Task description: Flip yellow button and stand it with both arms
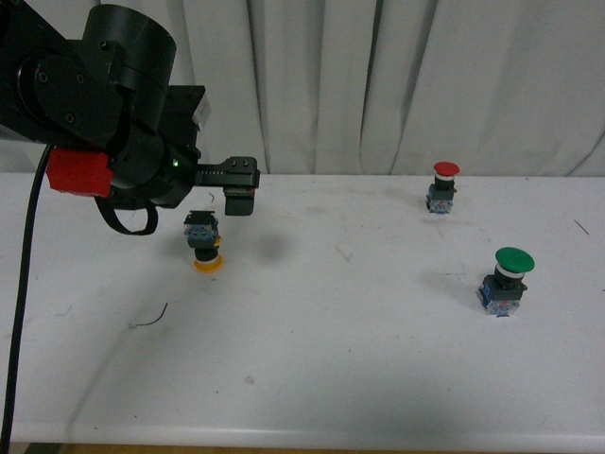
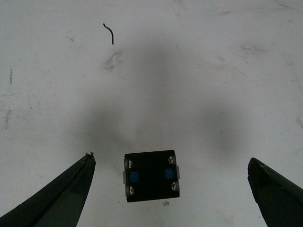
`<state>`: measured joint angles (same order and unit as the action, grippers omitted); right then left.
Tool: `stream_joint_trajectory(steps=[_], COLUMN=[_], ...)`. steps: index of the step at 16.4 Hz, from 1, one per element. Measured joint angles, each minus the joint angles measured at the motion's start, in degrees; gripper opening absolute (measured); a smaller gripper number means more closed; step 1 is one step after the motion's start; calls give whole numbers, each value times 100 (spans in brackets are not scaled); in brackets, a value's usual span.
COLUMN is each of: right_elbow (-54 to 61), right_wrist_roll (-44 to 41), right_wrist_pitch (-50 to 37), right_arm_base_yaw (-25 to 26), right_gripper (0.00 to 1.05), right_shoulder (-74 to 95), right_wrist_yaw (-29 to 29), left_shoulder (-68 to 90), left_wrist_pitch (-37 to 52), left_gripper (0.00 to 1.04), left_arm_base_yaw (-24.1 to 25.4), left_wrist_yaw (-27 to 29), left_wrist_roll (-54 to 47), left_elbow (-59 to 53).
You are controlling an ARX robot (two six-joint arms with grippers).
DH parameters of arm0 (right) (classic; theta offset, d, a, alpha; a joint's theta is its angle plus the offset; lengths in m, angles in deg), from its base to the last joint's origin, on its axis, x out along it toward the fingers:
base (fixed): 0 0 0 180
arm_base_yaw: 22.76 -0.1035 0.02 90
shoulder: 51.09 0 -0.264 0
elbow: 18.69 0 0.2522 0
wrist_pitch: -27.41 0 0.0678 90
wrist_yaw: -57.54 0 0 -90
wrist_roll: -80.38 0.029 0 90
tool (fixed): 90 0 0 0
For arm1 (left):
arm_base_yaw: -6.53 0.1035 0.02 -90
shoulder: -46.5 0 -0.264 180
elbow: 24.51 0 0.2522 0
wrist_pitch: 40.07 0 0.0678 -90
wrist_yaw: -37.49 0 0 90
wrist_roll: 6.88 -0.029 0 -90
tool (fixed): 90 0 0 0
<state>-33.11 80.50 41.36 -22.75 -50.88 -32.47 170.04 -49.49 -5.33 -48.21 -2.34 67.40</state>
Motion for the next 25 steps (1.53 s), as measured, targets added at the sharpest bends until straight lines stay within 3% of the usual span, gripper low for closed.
stream_joint_trajectory(steps=[12,13,15,16,21,25], right_elbow=[0,0,0,0,0,0], right_wrist_roll=[0,2,0,2,2,0], right_wrist_pitch=[0,-2,0,0,0,0], right_arm_base_yaw=[0,0,0,0,0,0], right_gripper=[98,98,98,98,98,98], right_shoulder=[0,0,0,0,0,0], right_wrist_yaw=[0,0,0,0,0,0], left_shoulder=[435,444,446,446,444,-713], left_wrist_pitch=[33,48,90,105,140,632], left_gripper=[98,89,47,38,36,36], left_arm_base_yaw=[76,76,48,44,50,-11], left_wrist_yaw=[111,136,146,146,59,-155], left_wrist_roll=[79,90,103,105,103,46], left_elbow=[72,72,72,72,63,-938])
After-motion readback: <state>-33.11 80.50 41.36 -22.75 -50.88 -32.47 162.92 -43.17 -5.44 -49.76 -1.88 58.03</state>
